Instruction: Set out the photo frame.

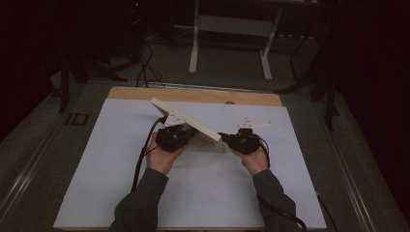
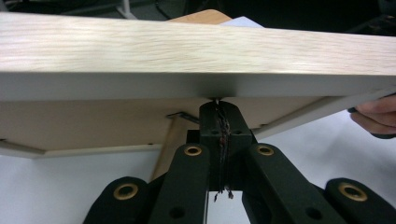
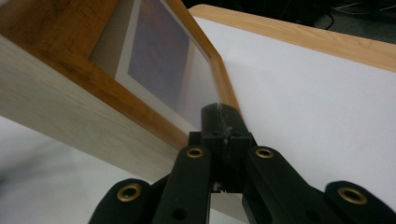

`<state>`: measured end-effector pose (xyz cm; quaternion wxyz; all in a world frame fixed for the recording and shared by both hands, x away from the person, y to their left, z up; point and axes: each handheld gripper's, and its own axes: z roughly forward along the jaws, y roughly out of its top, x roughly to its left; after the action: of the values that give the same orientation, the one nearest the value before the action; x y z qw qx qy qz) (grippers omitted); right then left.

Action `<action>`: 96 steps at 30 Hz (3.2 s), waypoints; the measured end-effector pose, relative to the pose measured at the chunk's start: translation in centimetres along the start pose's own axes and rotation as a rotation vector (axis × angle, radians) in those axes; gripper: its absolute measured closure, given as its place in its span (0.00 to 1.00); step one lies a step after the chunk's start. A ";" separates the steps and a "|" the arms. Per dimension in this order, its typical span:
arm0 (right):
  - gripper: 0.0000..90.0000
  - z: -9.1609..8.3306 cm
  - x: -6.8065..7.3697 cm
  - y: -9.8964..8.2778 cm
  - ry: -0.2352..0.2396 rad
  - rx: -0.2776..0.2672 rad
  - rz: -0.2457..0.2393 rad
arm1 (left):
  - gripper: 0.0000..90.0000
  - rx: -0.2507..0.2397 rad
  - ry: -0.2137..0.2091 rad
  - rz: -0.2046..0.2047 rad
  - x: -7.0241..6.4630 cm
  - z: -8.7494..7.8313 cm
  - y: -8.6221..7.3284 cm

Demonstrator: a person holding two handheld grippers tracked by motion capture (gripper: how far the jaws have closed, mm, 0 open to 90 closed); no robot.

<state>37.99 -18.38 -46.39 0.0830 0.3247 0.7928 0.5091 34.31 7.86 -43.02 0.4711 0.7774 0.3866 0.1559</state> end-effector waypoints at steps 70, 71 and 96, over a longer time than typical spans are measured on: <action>1.00 0.8 4.6 0.5 0.086 0.047 -0.129 | 1.00 0.028 -0.084 0.061 1.4 -0.9 1.0; 1.00 0.8 4.7 0.5 0.087 0.049 -0.132 | 1.00 0.028 -0.089 0.059 1.4 -0.9 1.0; 1.00 1.4 5.9 0.7 0.117 0.057 -0.158 | 1.00 0.034 -0.155 0.013 3.0 -0.8 1.1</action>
<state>34.41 -13.64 -45.24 0.0671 0.2333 0.8336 0.4962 36.26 10.30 -42.07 0.4855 0.7974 0.3465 0.0916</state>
